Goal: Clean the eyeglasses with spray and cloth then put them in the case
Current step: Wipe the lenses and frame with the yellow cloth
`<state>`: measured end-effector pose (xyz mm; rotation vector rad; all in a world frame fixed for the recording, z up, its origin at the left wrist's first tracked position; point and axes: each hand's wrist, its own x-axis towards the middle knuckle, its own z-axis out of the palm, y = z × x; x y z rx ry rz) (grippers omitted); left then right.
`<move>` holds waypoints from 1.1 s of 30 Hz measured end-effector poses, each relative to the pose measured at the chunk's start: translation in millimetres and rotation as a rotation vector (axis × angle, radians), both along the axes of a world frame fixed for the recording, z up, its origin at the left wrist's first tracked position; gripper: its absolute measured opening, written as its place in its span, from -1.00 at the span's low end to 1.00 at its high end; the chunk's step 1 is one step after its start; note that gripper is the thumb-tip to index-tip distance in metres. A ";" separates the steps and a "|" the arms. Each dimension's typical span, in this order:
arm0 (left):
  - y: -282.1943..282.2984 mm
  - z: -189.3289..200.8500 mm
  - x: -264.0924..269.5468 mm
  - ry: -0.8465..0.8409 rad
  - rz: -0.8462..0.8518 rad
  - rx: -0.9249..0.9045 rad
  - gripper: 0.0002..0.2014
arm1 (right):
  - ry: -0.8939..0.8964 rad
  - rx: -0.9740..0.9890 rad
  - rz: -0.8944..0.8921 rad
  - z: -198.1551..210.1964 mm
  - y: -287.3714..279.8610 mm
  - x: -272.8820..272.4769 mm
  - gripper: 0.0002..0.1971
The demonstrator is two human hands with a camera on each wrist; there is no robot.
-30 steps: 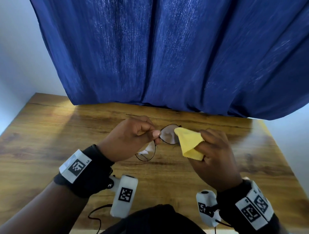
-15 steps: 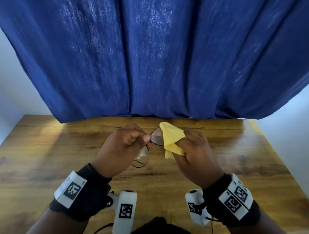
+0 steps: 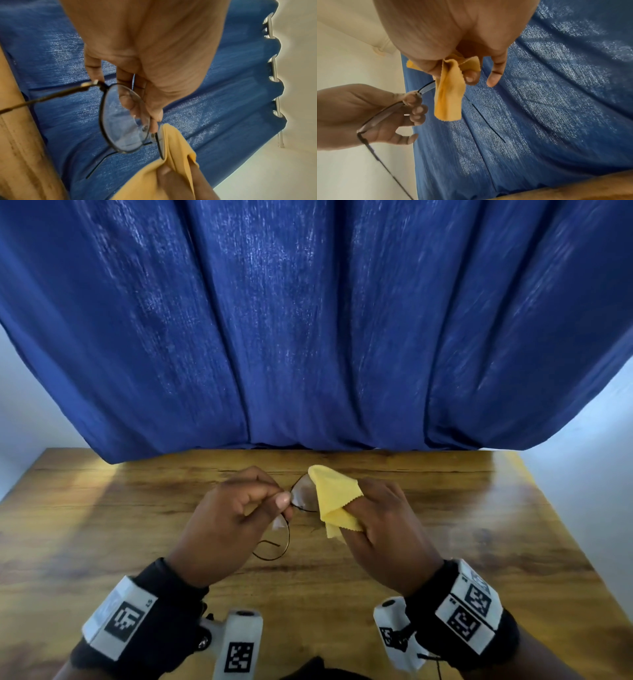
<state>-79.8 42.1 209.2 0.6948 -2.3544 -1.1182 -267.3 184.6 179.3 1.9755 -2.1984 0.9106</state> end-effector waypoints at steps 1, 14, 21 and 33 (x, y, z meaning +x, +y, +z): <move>3.7 -0.5 -3.1 -0.005 -0.007 0.003 -0.74 | -0.016 -0.005 0.000 2.4 -2.1 -2.0 -0.74; 5.8 2.2 18.6 0.051 0.089 -0.021 -0.72 | 0.031 -0.054 0.021 9.4 -6.4 13.0 -0.72; -8.7 3.2 51.0 0.087 0.104 0.017 -0.75 | 0.076 -0.017 -0.033 1.4 -5.7 43.0 -0.70; -38.6 -9.5 85.4 0.176 0.138 0.197 -0.75 | 0.239 -0.120 -0.040 4.7 -27.6 88.8 -0.73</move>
